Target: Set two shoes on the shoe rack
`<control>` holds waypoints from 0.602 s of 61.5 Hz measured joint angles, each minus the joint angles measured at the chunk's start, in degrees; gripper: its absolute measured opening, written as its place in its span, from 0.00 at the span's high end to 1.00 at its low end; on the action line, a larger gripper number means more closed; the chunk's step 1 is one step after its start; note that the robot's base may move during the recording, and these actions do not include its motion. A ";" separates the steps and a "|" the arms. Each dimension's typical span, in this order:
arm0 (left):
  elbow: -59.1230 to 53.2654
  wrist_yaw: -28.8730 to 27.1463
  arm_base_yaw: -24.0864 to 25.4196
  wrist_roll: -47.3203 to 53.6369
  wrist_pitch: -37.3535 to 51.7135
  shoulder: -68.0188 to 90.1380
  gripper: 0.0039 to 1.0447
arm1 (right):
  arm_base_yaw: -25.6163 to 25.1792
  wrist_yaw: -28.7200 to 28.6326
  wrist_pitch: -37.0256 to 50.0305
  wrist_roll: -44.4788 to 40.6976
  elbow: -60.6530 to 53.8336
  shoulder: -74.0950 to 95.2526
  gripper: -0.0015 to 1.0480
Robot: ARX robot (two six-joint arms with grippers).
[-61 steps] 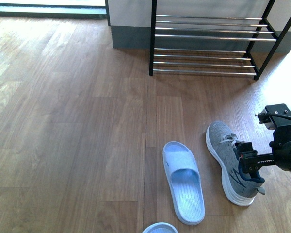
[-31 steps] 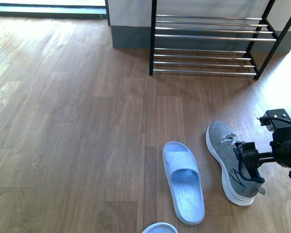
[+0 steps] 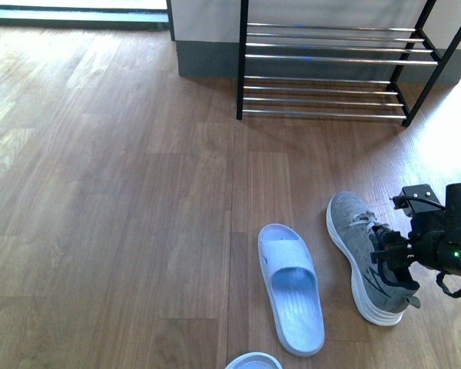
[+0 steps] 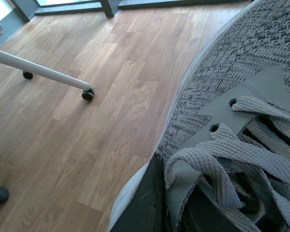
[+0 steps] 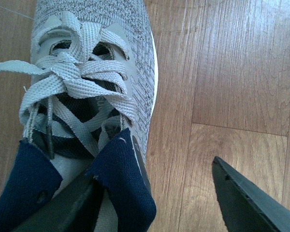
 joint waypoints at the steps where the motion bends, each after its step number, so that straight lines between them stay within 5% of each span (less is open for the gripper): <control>1: 0.00 0.00 0.00 0.00 0.00 0.00 0.99 | 0.07 0.13 -0.07 0.04 0.13 0.11 0.61; 18: 0.00 0.00 0.00 0.00 0.00 0.00 0.99 | 0.74 0.59 -0.13 0.72 0.59 0.68 0.99; 37: 0.00 0.00 0.00 0.00 0.00 0.00 0.99 | 1.01 -1.25 -0.17 1.14 -5.55 -5.95 0.99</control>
